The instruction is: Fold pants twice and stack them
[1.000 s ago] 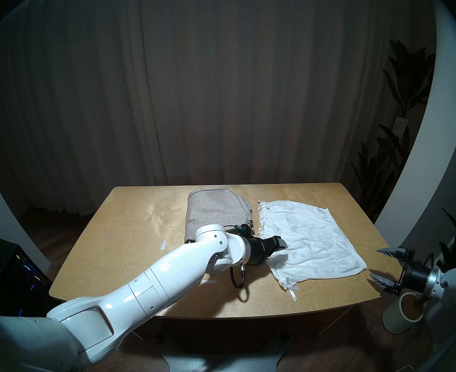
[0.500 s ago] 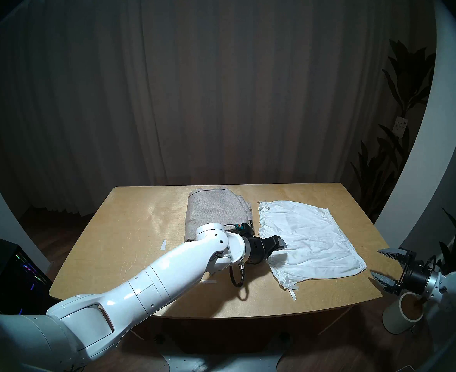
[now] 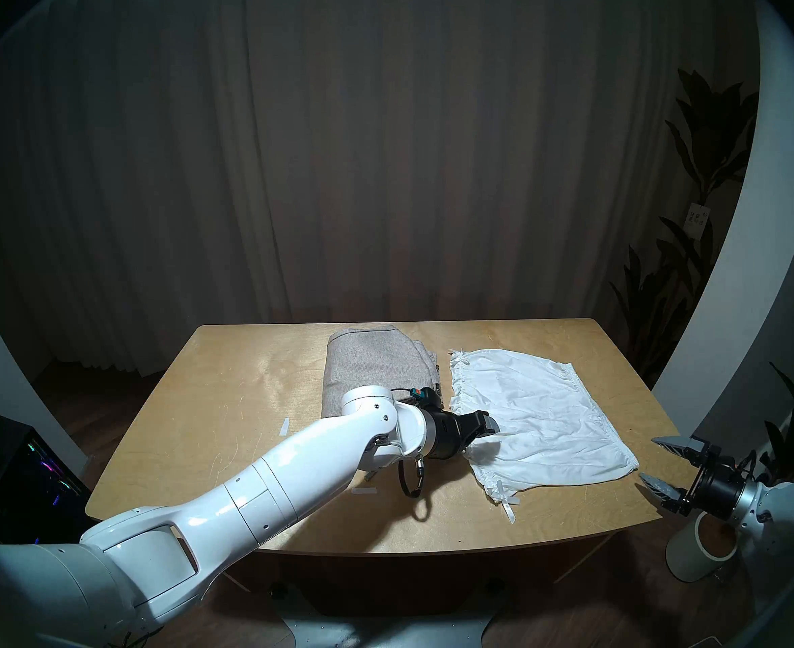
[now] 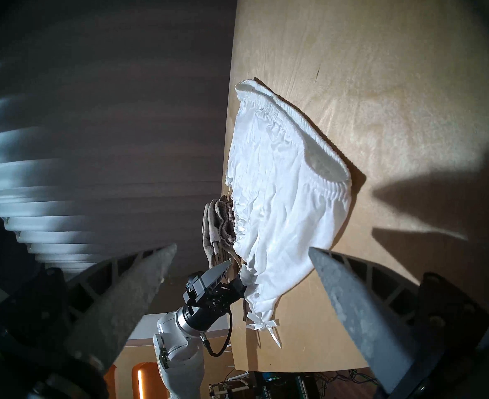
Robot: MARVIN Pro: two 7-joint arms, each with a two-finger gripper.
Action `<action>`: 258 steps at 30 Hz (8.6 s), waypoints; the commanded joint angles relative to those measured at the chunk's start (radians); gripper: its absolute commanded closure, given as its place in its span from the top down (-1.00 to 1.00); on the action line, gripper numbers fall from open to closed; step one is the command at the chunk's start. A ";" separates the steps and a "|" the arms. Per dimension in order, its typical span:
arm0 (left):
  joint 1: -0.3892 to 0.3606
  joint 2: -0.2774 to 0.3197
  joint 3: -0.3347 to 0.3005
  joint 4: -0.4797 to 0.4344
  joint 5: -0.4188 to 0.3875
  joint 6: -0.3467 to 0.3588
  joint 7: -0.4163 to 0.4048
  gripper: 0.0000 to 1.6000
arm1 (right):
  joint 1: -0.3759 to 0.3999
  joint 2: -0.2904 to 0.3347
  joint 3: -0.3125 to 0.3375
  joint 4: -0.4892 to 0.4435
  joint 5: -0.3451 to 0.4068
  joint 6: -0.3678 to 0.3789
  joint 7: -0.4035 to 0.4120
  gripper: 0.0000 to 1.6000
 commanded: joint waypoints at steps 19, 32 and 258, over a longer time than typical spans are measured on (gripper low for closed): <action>0.057 0.067 0.027 -0.002 -0.069 0.082 -0.004 1.00 | -0.051 0.009 0.061 -0.028 0.058 -0.216 0.110 1.00; 0.047 0.071 0.063 -0.010 -0.091 0.115 0.021 1.00 | -0.102 0.009 0.067 -0.048 0.090 -0.294 0.127 1.00; -0.325 -0.051 -0.157 0.229 -0.371 0.123 0.213 -1.00 | -0.517 -0.051 1.136 -0.486 0.450 -0.407 -0.905 -1.00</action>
